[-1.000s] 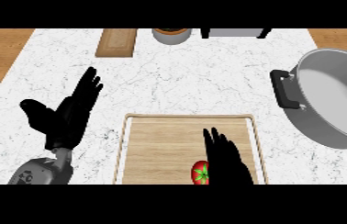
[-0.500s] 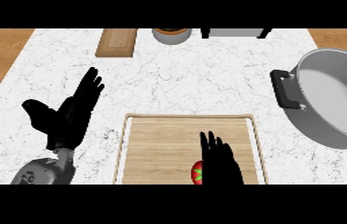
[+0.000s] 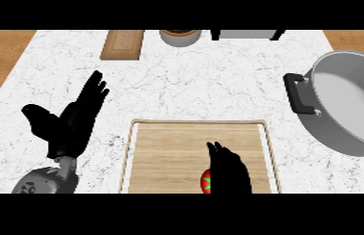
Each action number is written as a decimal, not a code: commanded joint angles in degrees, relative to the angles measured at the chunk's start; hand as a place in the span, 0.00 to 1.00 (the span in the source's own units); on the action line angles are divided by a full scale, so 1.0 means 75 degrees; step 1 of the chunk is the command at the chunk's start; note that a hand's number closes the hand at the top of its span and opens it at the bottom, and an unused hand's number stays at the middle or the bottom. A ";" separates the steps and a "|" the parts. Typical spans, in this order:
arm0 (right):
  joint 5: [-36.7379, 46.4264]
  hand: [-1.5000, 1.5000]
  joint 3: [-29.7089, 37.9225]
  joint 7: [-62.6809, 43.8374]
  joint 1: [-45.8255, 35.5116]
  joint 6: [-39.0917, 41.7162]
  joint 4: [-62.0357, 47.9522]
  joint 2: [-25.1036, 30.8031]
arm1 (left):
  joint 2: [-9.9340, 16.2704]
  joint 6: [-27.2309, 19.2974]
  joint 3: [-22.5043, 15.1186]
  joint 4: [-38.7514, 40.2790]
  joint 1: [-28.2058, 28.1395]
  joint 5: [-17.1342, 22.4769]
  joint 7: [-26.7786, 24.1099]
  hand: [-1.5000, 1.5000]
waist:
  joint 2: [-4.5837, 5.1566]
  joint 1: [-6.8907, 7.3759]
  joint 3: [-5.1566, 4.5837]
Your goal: Pick the tomato from the tray and place it in the pot
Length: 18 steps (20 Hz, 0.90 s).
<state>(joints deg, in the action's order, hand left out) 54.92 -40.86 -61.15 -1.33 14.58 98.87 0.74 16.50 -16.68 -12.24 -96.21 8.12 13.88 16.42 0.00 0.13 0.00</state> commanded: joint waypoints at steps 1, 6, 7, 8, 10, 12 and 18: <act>0.0025 1.00 -0.0394 0.0007 0.0232 -0.0388 0.0220 -0.0094 | -0.0029 0.0022 0.0136 -0.0705 -0.0225 -0.0142 0.0440 0.50 | -0.0011 -0.0003 0.0002; 0.0411 1.00 -0.0156 0.0486 0.0078 -0.0570 -0.0124 0.0042 | -0.0172 0.0441 0.0377 -0.0763 -0.0583 -0.0249 0.0241 0.50 | -0.0009 -0.0004 0.0001; 0.0487 1.00 -0.0366 0.0379 -0.0239 -0.0809 -0.0621 -0.0095 | -0.0276 0.0355 0.0555 0.0018 0.0498 -0.0315 0.0572 0.50 | -0.0001 -0.0027 0.0001; 0.0114 1.00 -0.0590 -0.0281 -0.0591 -0.0691 -0.0397 -0.0095 | -0.0054 0.0981 0.0773 0.0055 -0.0536 -0.0027 -0.0526 0.50 | -0.0001 0.0013 -0.0001; 0.0297 1.00 0.0147 0.0706 -0.0426 -0.0594 -0.0488 -0.0096 | -0.0712 0.0425 0.0403 0.0408 0.0257 -0.0536 -0.0006 0.50 | 0.0001 -0.0030 0.0001; 0.0676 1.00 -0.0369 0.0660 0.0166 -0.1023 -0.0352 0.0053 | -0.0502 0.0721 0.0644 -0.0159 -0.0284 -0.0386 0.0099 0.50 | -0.0007 -0.0017 0.0001; -0.1055 1.00 0.2966 0.2055 0.1265 -0.1113 0.1014 0.3147 | -0.0439 0.0414 0.0735 -0.0137 -0.0414 -0.0416 0.0008 0.50 | -0.0032 -0.0526 0.0032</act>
<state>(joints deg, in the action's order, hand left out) 52.27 -30.34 -50.88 3.18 8.15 103.52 14.15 13.42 -12.99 -7.22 -96.87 6.68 10.87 17.28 -0.17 -1.84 0.10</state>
